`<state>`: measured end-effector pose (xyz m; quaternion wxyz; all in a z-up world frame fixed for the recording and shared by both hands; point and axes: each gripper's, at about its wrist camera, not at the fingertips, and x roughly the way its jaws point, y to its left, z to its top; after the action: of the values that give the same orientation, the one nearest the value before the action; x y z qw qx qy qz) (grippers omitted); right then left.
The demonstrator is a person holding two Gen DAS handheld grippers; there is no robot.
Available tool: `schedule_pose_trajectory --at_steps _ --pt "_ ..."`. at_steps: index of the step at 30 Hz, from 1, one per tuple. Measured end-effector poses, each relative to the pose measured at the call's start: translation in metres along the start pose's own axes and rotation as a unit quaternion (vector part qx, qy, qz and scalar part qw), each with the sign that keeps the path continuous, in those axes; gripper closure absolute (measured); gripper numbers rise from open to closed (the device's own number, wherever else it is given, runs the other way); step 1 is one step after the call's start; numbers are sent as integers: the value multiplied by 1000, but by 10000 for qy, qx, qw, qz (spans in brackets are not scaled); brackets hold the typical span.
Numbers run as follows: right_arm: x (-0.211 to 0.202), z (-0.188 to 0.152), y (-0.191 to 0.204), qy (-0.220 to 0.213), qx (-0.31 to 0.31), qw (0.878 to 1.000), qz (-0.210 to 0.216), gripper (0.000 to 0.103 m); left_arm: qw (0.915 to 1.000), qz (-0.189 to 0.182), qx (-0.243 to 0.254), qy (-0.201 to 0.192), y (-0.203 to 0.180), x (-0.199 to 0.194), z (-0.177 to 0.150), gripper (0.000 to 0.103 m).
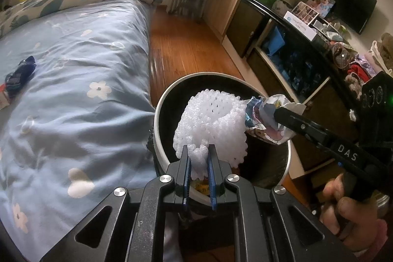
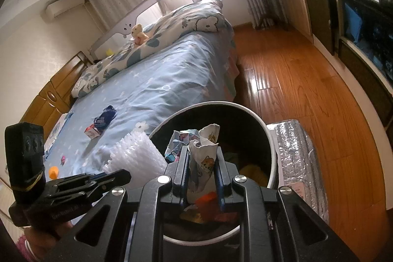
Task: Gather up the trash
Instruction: 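Open the left tool over the bin while the right tool releases the wrapper inside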
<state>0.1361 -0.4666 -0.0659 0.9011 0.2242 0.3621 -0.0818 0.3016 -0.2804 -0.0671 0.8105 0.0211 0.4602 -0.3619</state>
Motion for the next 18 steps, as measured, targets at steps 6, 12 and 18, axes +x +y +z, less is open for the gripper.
schedule_pose_trajectory --at_steps 6,12,18 --pt "6 1 -4 64 15 10000 -38 85 10000 -1 -8 52 -3 4 2 91" --pt "10 4 -6 120 20 9999 -48 80 9999 -17 -61 99 -5 8 3 78" --pt "14 4 -10 149 86 9998 -126 59 9999 -50 -100 32 -6 3 1 63"
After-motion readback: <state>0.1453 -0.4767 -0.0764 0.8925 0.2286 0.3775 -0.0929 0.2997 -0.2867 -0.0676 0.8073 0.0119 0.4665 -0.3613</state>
